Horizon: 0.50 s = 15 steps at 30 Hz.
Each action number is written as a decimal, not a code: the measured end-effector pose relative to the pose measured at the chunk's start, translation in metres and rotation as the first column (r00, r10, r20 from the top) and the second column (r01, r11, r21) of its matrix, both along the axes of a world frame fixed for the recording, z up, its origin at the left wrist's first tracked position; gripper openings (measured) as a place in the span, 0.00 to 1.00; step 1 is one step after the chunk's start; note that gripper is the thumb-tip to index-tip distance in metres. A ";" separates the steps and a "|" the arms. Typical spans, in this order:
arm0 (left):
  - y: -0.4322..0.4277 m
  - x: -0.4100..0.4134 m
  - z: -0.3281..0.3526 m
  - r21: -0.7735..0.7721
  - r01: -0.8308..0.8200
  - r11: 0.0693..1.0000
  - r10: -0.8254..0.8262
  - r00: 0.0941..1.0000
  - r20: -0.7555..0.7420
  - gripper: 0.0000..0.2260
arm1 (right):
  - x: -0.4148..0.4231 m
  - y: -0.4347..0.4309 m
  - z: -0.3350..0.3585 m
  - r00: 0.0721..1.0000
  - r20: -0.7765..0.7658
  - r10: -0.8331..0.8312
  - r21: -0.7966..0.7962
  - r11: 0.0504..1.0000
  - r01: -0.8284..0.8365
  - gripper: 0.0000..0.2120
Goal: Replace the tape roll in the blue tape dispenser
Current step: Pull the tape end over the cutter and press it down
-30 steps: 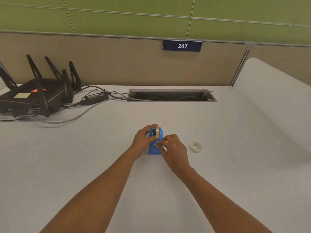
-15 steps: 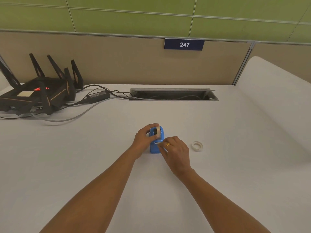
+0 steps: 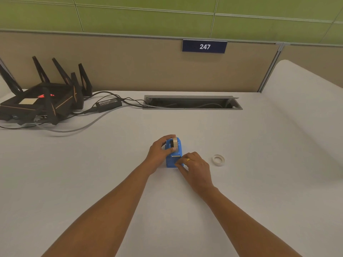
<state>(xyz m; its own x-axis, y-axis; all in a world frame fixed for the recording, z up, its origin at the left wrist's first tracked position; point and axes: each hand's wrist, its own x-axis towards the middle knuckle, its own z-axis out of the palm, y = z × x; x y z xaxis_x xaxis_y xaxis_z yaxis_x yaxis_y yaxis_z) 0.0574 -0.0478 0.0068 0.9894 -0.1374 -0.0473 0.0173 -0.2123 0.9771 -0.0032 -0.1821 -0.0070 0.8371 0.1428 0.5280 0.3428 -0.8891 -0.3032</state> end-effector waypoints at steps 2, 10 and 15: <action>0.000 0.000 0.000 0.003 -0.002 1.000 0.002 1.000 0.000 0.19 | 0.000 -0.001 -0.002 1.000 -0.021 0.019 0.031 0.999 -0.019 0.07; 0.000 -0.001 0.000 -0.016 0.005 1.000 -0.005 1.000 0.008 0.19 | 0.006 -0.002 -0.002 1.000 -0.030 -0.002 0.328 0.945 0.012 0.09; 0.000 -0.001 0.000 -0.023 0.006 1.000 -0.006 1.000 0.013 0.19 | 0.014 0.000 0.003 0.987 -0.158 0.026 0.421 0.906 0.043 0.14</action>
<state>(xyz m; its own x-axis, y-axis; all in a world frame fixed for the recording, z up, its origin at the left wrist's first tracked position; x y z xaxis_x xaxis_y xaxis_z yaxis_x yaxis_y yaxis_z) 0.0564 -0.0478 0.0066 0.9891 -0.1441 -0.0309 0.0030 -0.1898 0.9818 0.0104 -0.1825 -0.0037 0.9140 -0.0714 0.3994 0.2532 -0.6686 -0.6992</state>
